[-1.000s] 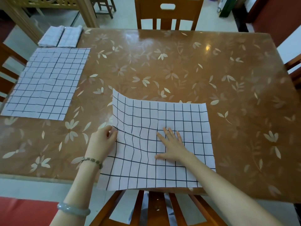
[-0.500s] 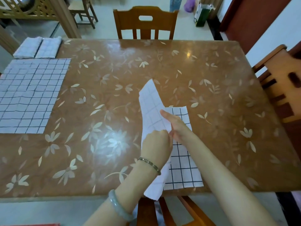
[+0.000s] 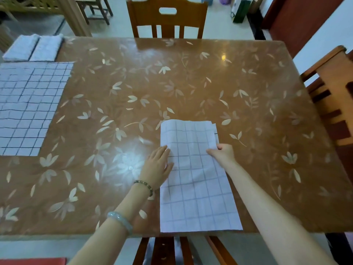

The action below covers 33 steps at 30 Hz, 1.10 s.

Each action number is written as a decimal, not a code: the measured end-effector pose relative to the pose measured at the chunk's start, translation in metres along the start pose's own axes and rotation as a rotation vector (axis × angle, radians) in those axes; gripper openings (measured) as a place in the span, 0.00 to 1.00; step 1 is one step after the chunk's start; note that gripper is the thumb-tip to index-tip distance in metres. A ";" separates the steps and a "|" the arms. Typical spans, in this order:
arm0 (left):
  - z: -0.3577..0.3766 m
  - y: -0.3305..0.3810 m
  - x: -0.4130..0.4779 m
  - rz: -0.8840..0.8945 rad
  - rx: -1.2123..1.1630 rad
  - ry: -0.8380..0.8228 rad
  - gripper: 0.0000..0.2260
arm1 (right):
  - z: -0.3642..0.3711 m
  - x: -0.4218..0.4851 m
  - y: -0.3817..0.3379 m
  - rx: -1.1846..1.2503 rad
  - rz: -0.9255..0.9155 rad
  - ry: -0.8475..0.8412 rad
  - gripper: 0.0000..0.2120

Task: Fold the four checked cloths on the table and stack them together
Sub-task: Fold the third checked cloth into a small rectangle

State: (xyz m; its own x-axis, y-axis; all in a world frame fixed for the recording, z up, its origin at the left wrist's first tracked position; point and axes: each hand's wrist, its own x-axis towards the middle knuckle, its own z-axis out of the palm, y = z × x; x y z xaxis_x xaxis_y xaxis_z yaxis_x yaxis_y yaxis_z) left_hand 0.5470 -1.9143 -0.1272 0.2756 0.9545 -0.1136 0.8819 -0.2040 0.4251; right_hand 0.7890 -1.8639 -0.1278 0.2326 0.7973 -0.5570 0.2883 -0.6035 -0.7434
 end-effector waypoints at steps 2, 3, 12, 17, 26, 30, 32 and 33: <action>0.011 -0.012 0.003 0.003 0.055 -0.129 0.41 | 0.000 0.005 0.007 -0.047 0.004 0.022 0.05; 0.017 -0.017 0.004 0.013 0.089 -0.161 0.44 | 0.000 0.007 0.011 -0.066 0.005 0.042 0.09; 0.039 -0.031 0.011 0.015 0.274 -0.261 0.47 | -0.003 0.014 0.026 -0.205 -0.051 0.196 0.19; 0.041 -0.032 0.009 -0.033 0.295 -0.305 0.39 | -0.006 0.020 0.029 -0.210 -0.042 0.192 0.20; 0.042 -0.040 0.007 -0.036 0.323 -0.256 0.41 | -0.008 0.022 0.029 -0.204 -0.018 0.200 0.21; 0.042 -0.041 0.006 -0.034 0.325 -0.249 0.42 | -0.008 0.022 0.030 -0.206 -0.026 0.208 0.20; 0.041 -0.042 0.007 -0.019 0.328 -0.239 0.42 | -0.008 0.022 0.030 -0.260 -0.040 0.226 0.18; 0.040 -0.043 0.009 -0.012 0.334 -0.232 0.43 | -0.007 0.022 0.028 -0.345 -0.058 0.243 0.17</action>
State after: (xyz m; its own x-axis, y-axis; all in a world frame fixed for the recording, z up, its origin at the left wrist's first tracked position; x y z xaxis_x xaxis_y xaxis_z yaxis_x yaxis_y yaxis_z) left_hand 0.5270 -1.9059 -0.1818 0.3103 0.8905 -0.3328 0.9506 -0.2893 0.1122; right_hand 0.8092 -1.8638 -0.1583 0.4076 0.8286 -0.3837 0.5915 -0.5597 -0.5803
